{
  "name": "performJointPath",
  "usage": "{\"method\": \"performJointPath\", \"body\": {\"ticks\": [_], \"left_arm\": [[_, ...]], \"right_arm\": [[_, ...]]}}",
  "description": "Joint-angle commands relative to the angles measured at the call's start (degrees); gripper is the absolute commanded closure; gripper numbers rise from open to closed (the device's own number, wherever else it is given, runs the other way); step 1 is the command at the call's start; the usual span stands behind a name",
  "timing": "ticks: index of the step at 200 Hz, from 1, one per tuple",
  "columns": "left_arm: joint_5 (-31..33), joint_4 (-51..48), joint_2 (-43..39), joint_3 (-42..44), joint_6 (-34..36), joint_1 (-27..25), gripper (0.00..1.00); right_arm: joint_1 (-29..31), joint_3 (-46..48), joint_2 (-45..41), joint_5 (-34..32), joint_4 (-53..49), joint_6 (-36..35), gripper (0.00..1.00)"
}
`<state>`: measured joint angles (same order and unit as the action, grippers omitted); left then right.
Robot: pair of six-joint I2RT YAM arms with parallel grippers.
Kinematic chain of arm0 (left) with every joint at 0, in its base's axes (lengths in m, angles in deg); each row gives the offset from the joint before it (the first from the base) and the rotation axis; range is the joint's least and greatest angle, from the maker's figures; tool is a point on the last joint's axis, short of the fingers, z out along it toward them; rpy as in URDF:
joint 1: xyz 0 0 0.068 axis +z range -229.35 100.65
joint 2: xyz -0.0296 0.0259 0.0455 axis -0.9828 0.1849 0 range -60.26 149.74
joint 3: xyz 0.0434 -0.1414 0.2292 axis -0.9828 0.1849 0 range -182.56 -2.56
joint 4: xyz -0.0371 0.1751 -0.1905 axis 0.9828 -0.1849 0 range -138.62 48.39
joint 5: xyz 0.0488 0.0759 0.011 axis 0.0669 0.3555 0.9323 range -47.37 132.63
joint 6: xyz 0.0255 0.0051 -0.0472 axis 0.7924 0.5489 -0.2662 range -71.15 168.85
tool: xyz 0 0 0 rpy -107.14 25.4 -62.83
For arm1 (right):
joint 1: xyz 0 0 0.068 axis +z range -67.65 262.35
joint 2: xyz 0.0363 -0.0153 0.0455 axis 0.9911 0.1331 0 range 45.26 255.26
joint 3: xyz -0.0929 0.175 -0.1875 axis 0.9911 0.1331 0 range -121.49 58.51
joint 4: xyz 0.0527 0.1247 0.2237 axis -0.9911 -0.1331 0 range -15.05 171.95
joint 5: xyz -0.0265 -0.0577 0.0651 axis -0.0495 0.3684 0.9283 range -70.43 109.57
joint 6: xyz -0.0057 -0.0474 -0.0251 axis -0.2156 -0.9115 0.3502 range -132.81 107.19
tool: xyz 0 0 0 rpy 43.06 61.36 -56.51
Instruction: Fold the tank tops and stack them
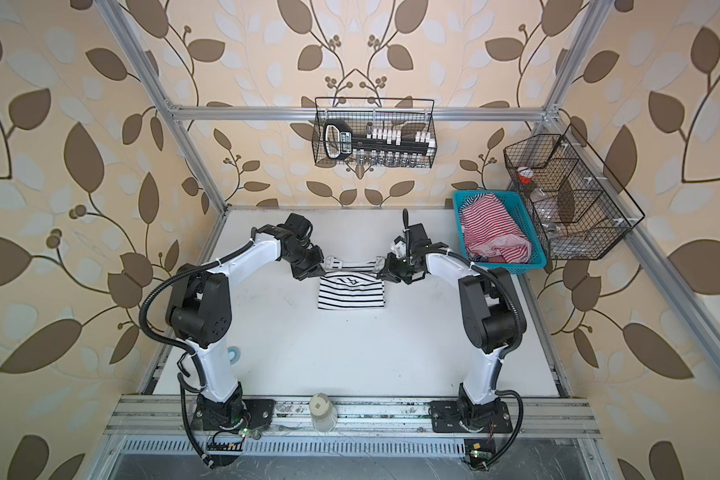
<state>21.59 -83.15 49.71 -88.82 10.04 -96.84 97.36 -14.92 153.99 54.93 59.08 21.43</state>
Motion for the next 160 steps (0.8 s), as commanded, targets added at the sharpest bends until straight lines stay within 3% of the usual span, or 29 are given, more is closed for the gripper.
{"method": "performJointPath", "body": {"ticks": [1,19,47,64,97,130,160], "left_arm": [[-1.6,0.6,1.6,-4.2,1.5,1.7,0.94],[-2.0,0.8,3.8,-6.1,1.5,2.5,0.91],[-3.5,2.3,6.8,-8.4,0.9,3.2,0.73],[-4.0,3.7,8.5,-10.1,-0.2,4.0,0.7],[-4.0,4.2,8.5,-14.4,-2.1,5.5,0.68],[-3.7,5.2,2.1,-11.2,-2.0,4.9,0.69],[-5.8,6.1,-1.5,-4.7,-1.8,1.9,0.78]], "right_arm": [[-1.1,-3.9,2.8,2.4,1.2,-0.4,1.0],[-1.6,-5.8,5.3,2.9,1.4,-0.1,1.0],[-2.4,-6.9,8.0,5.0,4.7,1.9,0.76],[-3.4,-5.9,8.1,6.1,10.0,5.2,0.65],[-4.7,-3.1,4.4,6.5,18.3,11.0,0.58],[-3.8,0.0,-2.2,5.1,17.2,8.5,0.56],[-0.6,2.0,-4.1,5.1,13.5,4.1,0.71]]}}
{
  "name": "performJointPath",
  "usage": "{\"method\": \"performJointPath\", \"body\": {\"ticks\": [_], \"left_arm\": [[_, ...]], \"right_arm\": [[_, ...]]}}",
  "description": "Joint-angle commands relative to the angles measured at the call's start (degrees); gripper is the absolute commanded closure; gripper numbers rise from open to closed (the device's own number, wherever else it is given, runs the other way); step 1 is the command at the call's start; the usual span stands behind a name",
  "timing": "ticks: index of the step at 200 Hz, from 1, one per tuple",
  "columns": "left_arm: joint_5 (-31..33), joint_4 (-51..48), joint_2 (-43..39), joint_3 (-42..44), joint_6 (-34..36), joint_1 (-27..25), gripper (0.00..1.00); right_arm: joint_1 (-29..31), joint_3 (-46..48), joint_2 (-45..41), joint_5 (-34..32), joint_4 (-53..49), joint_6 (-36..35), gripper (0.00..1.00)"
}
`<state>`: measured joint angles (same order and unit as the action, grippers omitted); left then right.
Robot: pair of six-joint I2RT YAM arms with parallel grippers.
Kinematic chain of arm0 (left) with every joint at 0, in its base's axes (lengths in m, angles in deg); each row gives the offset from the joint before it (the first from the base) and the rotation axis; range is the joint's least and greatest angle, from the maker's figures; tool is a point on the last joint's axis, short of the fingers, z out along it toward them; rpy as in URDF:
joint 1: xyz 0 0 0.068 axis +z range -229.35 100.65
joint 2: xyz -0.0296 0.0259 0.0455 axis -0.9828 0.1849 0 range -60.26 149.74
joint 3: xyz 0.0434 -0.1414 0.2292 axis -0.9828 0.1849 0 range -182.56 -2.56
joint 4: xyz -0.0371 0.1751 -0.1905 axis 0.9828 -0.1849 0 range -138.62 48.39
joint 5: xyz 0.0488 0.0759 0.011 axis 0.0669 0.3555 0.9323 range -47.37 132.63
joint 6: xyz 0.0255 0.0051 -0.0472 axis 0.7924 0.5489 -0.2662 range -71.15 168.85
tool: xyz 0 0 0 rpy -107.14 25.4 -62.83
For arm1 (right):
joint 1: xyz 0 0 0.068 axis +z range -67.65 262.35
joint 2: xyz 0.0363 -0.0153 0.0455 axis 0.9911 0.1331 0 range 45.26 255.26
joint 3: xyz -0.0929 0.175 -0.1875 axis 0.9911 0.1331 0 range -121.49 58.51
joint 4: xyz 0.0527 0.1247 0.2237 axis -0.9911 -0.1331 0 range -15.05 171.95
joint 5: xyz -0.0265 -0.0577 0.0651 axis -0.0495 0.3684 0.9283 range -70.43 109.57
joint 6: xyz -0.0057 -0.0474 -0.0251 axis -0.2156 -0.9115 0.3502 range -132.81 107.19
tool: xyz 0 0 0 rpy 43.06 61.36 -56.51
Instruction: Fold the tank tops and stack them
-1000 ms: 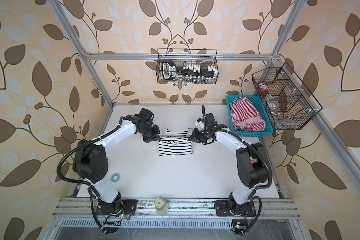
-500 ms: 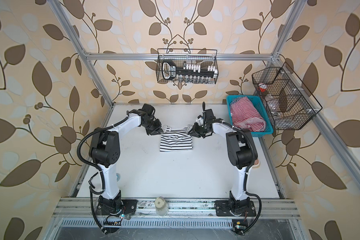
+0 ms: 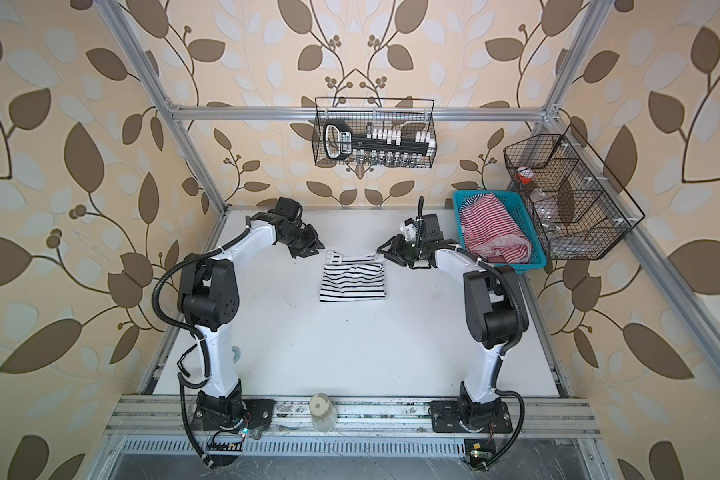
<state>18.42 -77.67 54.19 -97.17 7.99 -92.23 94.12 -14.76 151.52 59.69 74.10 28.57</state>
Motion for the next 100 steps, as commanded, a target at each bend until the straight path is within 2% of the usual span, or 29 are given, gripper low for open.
{"method": "performJointPath", "body": {"ticks": [1,17,33,50,80,100], "left_arm": [[-2.7,0.7,-6.0,3.9,0.3,-2.8,0.79],[-3.4,2.3,-6.2,6.8,-0.2,-4.8,0.85],[-4.5,3.7,-4.5,7.9,-0.7,-5.9,0.9],[-5.6,5.0,-2.1,7.7,-1.1,-6.1,0.94],[-5.7,5.0,2.8,5.1,-0.2,-6.0,0.95],[-5.7,4.9,6.3,3.1,0.3,-5.7,0.95]], "right_arm": [[2.8,1.8,-1.6,0.3,-1.7,-3.2,0.72],[4.5,1.8,-0.3,0.7,-1.7,-3.8,0.87],[6.0,1.6,2.0,1.7,-0.2,-3.2,0.94],[7.3,0.1,4.8,2.9,1.1,-2.8,0.93],[7.5,-3.1,10.6,3.6,0.7,-3.0,0.78],[6.5,-4.3,14.4,3.5,0.2,-3.4,0.74]]}}
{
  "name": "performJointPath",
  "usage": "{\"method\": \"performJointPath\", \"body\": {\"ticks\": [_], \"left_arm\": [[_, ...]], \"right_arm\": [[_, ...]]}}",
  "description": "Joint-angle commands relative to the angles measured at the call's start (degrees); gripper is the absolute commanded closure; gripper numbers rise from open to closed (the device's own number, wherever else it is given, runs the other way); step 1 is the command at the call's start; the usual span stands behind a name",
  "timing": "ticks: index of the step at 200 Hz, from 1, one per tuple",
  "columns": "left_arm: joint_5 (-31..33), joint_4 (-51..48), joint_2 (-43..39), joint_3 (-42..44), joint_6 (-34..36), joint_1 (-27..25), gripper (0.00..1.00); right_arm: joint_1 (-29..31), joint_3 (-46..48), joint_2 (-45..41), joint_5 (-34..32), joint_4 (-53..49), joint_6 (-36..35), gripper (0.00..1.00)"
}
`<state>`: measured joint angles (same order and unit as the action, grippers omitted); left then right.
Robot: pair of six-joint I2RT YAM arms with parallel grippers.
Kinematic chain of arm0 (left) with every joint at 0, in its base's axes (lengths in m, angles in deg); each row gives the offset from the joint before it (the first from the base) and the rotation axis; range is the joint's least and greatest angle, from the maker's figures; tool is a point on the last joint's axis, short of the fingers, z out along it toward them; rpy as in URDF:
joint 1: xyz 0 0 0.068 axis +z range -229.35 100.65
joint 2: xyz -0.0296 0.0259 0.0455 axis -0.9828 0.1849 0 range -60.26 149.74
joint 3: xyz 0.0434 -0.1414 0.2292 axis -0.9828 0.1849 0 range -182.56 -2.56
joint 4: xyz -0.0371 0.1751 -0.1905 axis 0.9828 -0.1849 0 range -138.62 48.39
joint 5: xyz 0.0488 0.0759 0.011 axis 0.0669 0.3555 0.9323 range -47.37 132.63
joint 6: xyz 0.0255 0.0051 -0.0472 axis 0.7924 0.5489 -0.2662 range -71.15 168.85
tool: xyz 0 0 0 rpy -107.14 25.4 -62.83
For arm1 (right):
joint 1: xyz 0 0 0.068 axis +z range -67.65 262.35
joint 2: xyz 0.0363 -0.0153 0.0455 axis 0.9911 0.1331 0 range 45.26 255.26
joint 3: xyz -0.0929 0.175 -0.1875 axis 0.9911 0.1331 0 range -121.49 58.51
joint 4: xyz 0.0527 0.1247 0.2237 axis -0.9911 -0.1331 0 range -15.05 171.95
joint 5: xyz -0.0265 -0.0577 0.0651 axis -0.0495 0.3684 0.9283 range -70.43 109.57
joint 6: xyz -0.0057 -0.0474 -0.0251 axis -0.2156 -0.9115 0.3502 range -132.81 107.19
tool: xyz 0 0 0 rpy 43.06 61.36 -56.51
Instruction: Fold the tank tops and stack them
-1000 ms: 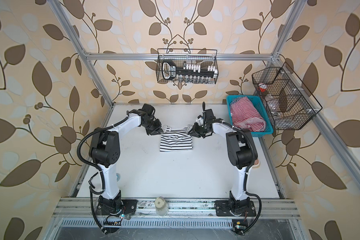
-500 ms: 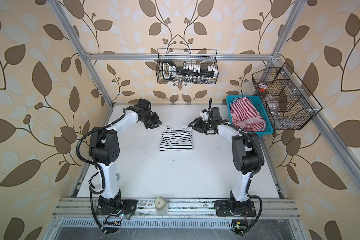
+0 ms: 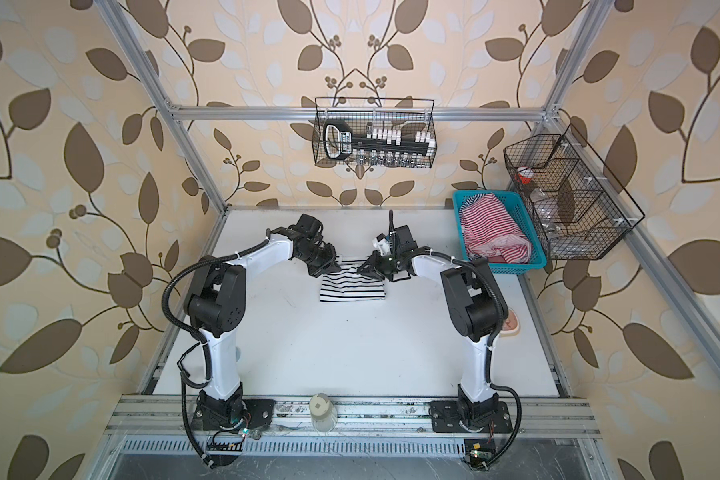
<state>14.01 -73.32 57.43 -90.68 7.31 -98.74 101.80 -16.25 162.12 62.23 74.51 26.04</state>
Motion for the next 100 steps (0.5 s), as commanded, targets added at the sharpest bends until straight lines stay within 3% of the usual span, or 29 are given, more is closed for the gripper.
{"method": "performJointPath", "body": {"ticks": [1,61,100], "left_arm": [[-1.3,0.5,3.2,-3.5,1.0,0.9,0.95],[0.7,-1.2,8.4,-5.8,2.8,4.1,0.95],[0.0,-1.9,4.4,-6.7,3.5,4.8,0.86]], "right_arm": [[-1.2,-2.8,3.8,0.9,-0.2,-0.8,0.74],[-4.8,1.3,5.2,-2.4,-2.3,-2.0,0.68],[-5.3,1.9,3.3,-2.3,-2.8,-2.8,0.67]]}}
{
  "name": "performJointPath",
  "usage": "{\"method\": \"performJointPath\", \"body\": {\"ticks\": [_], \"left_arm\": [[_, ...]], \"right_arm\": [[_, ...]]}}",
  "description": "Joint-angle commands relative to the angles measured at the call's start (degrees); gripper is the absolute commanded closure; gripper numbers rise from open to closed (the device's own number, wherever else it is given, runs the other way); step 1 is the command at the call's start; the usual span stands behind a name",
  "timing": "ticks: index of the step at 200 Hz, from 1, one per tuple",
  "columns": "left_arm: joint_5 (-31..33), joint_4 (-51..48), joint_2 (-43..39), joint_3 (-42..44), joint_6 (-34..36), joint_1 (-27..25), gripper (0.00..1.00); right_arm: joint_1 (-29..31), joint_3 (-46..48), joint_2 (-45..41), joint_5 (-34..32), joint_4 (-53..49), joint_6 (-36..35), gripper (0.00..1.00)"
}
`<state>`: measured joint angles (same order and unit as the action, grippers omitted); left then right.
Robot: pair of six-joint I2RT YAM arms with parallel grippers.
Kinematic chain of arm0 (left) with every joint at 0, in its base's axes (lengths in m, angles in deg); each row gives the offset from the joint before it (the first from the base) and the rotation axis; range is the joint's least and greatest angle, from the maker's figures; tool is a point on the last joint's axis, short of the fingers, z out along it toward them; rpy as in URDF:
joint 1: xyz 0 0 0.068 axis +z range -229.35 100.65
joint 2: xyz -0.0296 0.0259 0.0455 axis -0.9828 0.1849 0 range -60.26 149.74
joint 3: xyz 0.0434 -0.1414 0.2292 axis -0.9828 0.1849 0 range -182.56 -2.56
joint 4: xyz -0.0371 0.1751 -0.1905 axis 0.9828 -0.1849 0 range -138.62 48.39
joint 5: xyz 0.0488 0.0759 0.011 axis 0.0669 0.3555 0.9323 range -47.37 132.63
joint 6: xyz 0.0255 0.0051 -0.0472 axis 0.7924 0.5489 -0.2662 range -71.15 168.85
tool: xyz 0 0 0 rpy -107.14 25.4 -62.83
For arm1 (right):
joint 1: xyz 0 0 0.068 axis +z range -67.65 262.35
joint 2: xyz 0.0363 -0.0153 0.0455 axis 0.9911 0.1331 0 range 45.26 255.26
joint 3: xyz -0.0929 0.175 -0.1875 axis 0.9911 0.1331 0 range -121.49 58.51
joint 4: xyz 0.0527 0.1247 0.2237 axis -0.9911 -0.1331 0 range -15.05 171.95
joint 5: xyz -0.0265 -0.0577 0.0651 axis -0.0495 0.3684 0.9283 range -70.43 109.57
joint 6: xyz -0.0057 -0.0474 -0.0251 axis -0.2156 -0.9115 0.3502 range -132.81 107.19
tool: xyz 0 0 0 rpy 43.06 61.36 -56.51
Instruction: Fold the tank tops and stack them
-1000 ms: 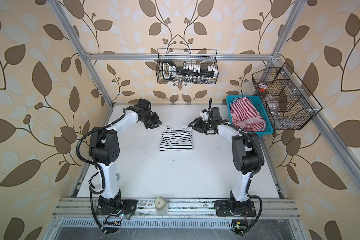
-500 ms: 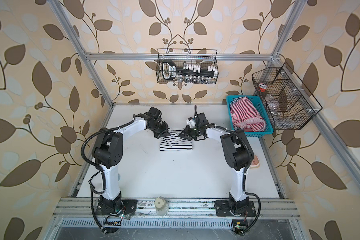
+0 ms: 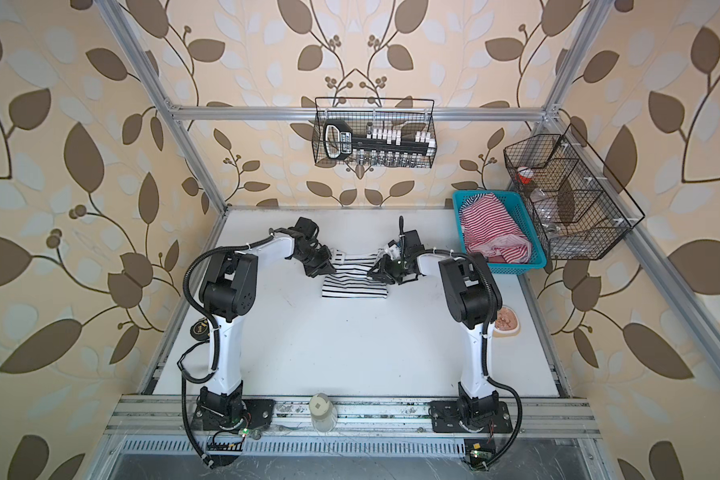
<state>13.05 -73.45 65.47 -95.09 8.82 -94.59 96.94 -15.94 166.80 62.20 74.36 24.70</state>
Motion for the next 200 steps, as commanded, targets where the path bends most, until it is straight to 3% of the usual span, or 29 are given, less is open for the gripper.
{"method": "performJointPath", "body": {"ticks": [1,56,88,144,200], "left_arm": [[0.9,-1.8,-3.8,-2.3,2.0,0.7,0.85],[5.7,-10.3,-16.1,-2.6,8.5,0.7,0.56],[8.7,-13.4,-20.4,2.2,12.1,0.7,0.43],[4.3,-5.5,-20.4,13.0,13.4,0.6,0.35],[0.3,2.8,-14.9,14.9,9.9,0.1,0.33]], "right_arm": [[-0.4,1.6,-1.5,-2.2,-2.6,-1.5,0.67],[-0.1,3.0,-11.5,-1.5,-4.9,-4.0,0.6],[-0.4,7.8,-18.6,-1.5,-5.5,-5.2,0.54],[-0.7,17.0,-29.3,-3.6,-5.7,-6.0,0.47],[-1.9,23.1,-37.0,-4.9,-5.4,-4.7,0.46]]}}
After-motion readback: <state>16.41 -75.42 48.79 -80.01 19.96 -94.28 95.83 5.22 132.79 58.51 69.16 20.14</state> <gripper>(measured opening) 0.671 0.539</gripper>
